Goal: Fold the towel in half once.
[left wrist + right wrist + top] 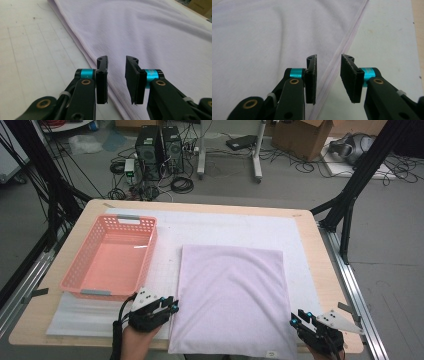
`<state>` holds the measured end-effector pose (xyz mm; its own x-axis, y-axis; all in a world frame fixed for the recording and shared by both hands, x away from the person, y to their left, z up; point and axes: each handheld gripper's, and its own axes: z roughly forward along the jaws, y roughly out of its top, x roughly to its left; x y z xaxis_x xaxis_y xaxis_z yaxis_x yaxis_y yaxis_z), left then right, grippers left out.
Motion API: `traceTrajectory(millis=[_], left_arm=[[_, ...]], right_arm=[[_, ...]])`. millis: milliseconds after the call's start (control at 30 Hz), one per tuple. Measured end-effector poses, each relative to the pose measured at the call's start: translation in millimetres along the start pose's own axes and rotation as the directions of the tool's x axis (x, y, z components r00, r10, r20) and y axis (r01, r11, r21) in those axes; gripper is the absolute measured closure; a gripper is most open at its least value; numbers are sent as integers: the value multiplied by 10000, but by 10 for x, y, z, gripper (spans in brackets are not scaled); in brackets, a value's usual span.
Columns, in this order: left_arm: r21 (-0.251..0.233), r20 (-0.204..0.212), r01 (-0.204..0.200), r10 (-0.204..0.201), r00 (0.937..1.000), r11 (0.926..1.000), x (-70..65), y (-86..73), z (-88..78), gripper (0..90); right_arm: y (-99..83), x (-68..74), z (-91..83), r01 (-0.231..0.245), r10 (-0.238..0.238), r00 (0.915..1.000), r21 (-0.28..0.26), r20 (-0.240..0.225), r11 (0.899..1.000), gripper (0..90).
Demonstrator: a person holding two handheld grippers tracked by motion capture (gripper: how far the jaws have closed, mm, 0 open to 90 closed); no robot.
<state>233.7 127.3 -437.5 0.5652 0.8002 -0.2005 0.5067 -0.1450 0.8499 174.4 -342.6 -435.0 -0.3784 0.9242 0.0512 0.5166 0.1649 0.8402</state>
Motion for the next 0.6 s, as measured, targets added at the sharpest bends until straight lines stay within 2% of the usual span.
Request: traceTrajectory(millis=[133, 200, 267, 367, 400, 467, 500, 533, 567, 600], left_arm=[[461, -367, -16, 33, 9993, 9989, 91, 143, 203, 762], [537, -443, 7, 17, 9990, 9986, 138, 195, 295, 761], [613, -487, 41, -11, 9988, 9981, 178, 236, 387, 752], [840, -774, 57, 9, 9970, 9964, 219, 279, 534, 721], [954, -996, 38, 57, 9950, 9954, 226, 287, 578, 702], [1254, -1294, -244, 408, 9908, 9918, 222, 284, 651, 691], [1191, -1389, -414, 579, 9886, 9920, 209, 282, 660, 710], [1235, -1425, -515, 691, 9874, 9910, 197, 290, 659, 773], [1344, -1681, -600, 824, 9823, 9891, 176, 299, 655, 839], [1394, -2004, -773, 1046, 9741, 9872, 152, 303, 654, 849]], right_arm=[[94, -55, 135, 107, -107, 9999, -53, -30, 9999, 656], [131, -70, 190, 3, -3, 10000, -3, -70, 10000, 657], [160, -91, 238, 103, -104, 9999, -44, -57, 9999, 657], [190, -115, 280, 135, -135, 9999, -3, -35, 9999, 658], [196, -123, 289, 108, -108, 9999, 2, -20, 9999, 659], [202, -141, 299, 41, -41, 10000, -5, 7, 10000, 659], [201, -154, 300, 27, -27, 10000, 12, 12, 10000, 659], [196, -165, 301, 14, -14, 10000, 19, 28, 10000, 659], [191, -173, 300, -29, 29, 10000, 22, 49, 10000, 659], [184, -181, 295, -55, 55, 10000, 42, 72, 10000, 659]])
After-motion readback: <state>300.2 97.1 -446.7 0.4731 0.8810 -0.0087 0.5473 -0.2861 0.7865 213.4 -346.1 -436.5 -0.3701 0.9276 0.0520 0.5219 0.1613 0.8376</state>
